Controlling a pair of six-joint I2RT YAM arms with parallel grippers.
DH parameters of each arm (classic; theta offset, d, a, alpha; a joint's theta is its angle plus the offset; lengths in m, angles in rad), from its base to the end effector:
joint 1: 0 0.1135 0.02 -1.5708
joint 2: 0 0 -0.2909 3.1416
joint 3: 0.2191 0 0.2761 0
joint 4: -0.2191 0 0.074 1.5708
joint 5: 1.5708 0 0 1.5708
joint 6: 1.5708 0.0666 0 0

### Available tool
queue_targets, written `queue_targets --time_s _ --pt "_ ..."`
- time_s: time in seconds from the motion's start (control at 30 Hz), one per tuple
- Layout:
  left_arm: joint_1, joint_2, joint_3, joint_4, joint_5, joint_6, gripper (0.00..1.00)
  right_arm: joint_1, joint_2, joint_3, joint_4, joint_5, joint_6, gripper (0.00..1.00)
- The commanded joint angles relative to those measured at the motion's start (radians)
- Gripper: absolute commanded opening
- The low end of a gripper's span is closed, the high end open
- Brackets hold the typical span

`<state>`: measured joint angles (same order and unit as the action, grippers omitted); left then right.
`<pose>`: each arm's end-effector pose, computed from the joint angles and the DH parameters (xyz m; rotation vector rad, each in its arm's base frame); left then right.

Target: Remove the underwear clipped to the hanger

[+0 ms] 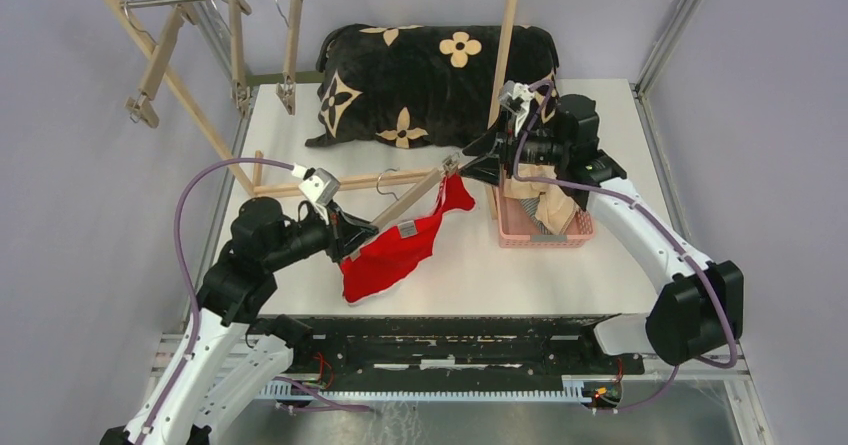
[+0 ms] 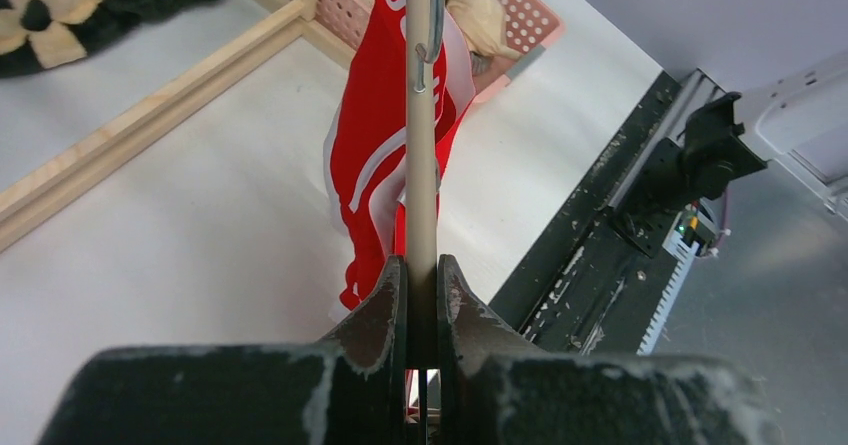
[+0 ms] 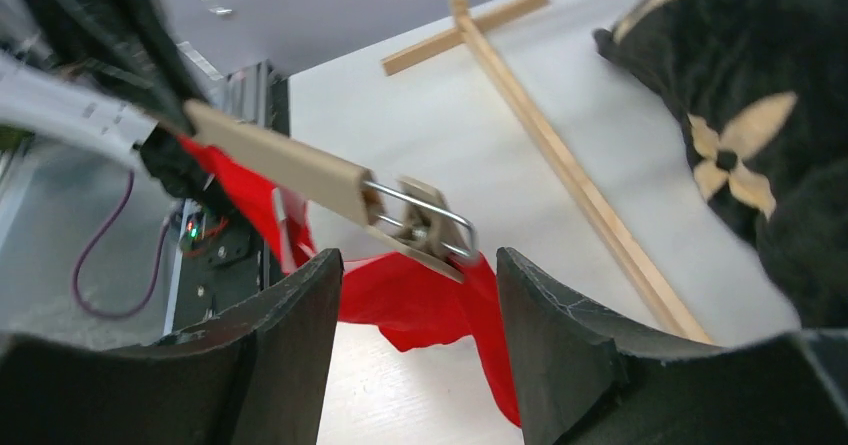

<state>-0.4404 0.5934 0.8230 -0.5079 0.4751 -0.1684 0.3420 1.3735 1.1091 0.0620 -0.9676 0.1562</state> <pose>0.1279 -0.0939 0.3593 0.5934 1.8111 -0.8569 0.3097 0.1685 0.3638 -0.8798 1.6189 1.2030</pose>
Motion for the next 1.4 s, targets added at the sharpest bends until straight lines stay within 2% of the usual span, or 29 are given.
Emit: queue_targets --time_s 0.0,0.13,0.43,0.73,0.97,1.37 --pt "-0.003 0.004 0.014 0.096 0.125 0.017 0.03 -0.005 -0.111 0.076 -0.078 -0.291 -0.198 0.67" --pt "-0.003 0.008 0.005 0.188 0.202 -0.02 0.03 -0.004 -0.151 0.079 -0.134 -0.344 -0.257 0.67" --pt "-0.002 0.005 -0.02 0.319 0.279 -0.105 0.03 -0.005 -0.116 0.088 -0.11 -0.381 -0.241 0.67" --pt "-0.003 0.019 -0.027 0.301 0.247 -0.102 0.03 -0.004 -0.089 0.175 -0.104 -0.424 -0.219 0.65" --pt "-0.002 0.01 -0.025 0.305 0.257 -0.108 0.03 -0.004 -0.112 0.153 -0.112 -0.41 -0.252 0.67" --pt "-0.002 -0.034 -0.019 0.279 0.261 -0.105 0.03 -0.005 -0.031 0.232 -0.105 -0.395 -0.223 0.68"
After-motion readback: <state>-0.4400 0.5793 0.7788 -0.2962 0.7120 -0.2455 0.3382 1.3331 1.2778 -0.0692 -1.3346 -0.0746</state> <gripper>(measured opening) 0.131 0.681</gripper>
